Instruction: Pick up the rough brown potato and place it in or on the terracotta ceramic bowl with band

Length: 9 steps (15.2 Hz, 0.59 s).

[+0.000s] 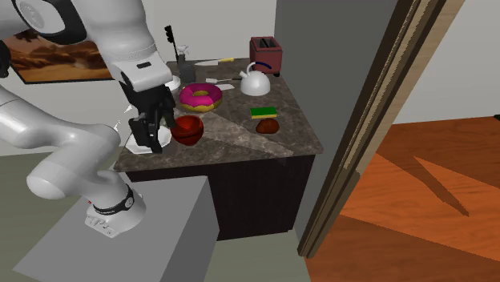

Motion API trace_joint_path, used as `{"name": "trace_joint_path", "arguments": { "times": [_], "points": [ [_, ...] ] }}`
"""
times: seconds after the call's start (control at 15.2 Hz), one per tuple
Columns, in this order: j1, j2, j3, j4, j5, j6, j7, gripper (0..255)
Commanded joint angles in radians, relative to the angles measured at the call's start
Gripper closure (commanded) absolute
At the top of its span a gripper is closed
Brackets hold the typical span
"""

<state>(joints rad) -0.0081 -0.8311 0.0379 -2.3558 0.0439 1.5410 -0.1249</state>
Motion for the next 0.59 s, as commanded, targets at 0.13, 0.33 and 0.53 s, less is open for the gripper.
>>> {"name": "trace_joint_path", "arguments": {
  "times": [0.13,0.33,0.53],
  "points": [
    [0.013,0.031,0.05,0.0,0.018,0.033,0.041,0],
    [0.031,0.088,0.124,0.009,0.039,0.082,0.102,0],
    [0.044,0.156,0.197,0.029,0.051,0.13,0.164,0]
  ]
}}
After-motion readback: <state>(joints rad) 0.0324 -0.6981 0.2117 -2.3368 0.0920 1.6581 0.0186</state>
